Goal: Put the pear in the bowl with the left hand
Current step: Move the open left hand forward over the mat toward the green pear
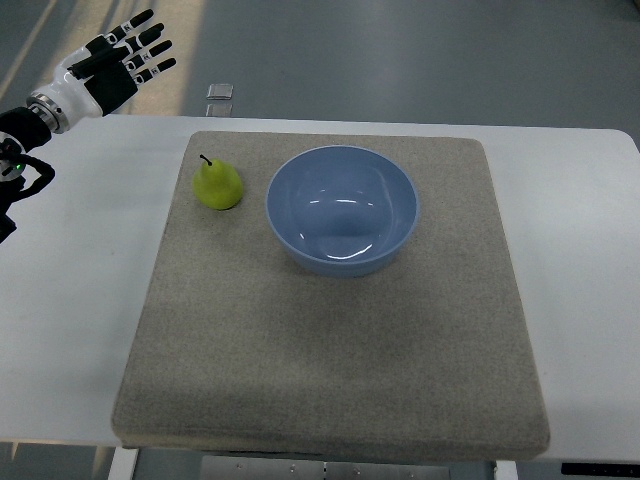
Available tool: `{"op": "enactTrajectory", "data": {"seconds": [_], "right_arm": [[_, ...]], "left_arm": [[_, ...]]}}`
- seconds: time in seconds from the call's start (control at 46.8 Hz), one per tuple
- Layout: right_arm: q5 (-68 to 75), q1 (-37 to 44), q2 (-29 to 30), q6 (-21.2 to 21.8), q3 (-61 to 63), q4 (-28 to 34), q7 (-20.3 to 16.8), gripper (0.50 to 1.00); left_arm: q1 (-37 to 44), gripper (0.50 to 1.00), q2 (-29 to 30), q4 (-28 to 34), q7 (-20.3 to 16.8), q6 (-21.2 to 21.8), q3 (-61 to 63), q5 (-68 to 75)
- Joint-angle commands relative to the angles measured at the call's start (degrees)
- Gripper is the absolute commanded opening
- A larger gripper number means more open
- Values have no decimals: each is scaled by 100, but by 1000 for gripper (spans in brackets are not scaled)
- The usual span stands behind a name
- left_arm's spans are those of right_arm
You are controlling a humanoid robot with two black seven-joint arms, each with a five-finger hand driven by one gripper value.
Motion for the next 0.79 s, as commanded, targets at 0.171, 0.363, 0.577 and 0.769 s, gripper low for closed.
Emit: {"op": "enactTrajectory", "data": {"seconds": [0.171, 0.363, 0.577, 0.769], "right_arm": [[0, 0, 0, 0, 0, -1, -3, 926], [0, 0, 0, 0, 0, -1, 6, 926], [0, 0, 0, 0, 0, -1, -3, 926], [0, 0, 0, 0, 0, -1, 6, 926]], "left_arm": [[-60, 994, -1, -45, -61, 6, -1, -1], [-60, 994, 8, 25, -52, 24, 17, -1], [-121, 994, 52, -45, -61, -11, 271, 17], [-367, 994, 69, -45, -70, -11, 667, 490]]}}
